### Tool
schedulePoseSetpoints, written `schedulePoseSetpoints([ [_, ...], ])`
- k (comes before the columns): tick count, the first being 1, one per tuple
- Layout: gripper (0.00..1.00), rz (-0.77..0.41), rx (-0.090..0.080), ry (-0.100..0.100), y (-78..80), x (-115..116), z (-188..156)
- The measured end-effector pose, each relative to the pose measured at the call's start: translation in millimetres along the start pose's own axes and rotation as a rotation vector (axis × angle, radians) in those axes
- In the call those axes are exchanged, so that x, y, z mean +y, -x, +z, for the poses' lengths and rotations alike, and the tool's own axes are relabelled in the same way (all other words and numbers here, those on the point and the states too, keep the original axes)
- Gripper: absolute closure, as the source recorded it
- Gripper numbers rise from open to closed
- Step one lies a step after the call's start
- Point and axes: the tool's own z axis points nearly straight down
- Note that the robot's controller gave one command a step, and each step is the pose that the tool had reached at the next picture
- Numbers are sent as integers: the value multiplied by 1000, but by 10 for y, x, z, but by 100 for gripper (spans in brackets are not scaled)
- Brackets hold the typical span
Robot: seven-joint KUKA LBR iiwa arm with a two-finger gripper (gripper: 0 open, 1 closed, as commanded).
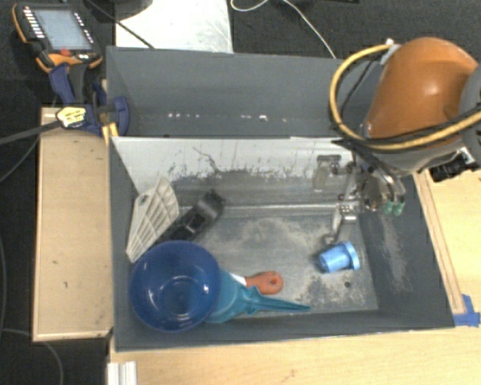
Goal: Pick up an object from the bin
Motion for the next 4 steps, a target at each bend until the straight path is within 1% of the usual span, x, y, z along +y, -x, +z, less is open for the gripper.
schedulePoseSetpoints([
  [1,0,0,-9,0,14,0,-47],
  [2,0,-26,-7,-1,-333,-743,1410],
  [3,0,-59,-17,-1,-448,-795,803],
  [4,0,78,-8,0,-350,-872,1386],
])
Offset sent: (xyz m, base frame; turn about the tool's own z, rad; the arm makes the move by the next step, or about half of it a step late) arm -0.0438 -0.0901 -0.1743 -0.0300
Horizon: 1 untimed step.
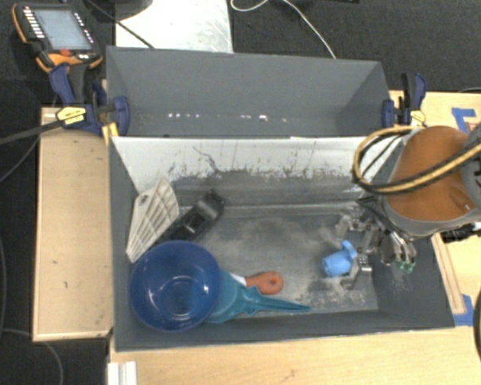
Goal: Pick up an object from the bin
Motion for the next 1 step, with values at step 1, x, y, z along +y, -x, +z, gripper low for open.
schedulePoseSetpoints([
  [1,0,-146,-9,0,-70,-38,357],
])
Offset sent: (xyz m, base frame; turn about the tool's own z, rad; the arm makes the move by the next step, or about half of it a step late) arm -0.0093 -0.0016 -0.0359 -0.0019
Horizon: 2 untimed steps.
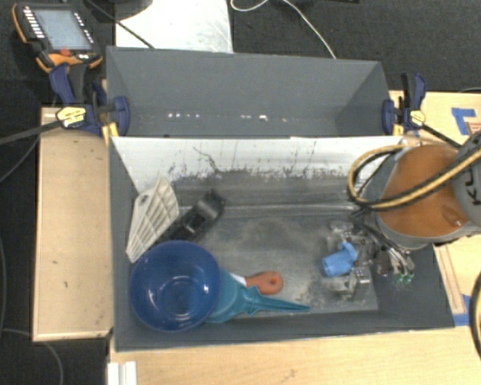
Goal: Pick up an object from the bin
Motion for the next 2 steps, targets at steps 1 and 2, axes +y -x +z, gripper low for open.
schedulePoseSetpoints([
  [1,100,143,5,0,-13,17,-2],
  [2,100,143,5,0,-13,17,-2],
])
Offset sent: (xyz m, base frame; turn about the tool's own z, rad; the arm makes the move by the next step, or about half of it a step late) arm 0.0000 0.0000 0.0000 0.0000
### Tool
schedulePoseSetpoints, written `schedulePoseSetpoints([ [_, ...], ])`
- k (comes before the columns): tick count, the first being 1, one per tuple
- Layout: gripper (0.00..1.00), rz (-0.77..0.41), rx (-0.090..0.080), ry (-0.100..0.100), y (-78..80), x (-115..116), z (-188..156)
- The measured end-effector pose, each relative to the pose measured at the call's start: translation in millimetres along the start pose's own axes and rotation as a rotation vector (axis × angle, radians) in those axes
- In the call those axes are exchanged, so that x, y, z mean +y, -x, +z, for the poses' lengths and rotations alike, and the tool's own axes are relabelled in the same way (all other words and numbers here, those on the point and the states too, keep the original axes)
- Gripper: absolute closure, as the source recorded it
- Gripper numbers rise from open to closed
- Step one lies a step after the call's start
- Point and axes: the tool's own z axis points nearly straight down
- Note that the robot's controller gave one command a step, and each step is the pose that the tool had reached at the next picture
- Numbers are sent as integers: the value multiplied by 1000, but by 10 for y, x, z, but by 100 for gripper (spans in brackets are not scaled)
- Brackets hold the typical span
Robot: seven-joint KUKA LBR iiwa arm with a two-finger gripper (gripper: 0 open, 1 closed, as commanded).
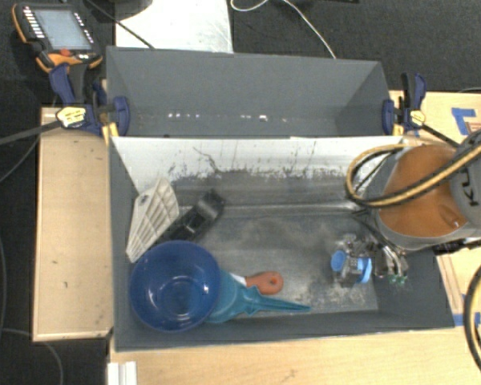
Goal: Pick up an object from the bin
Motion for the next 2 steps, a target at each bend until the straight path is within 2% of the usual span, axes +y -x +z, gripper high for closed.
schedulePoseSetpoints([
  [2,100,-1,1,0,-3,2,-102],
])
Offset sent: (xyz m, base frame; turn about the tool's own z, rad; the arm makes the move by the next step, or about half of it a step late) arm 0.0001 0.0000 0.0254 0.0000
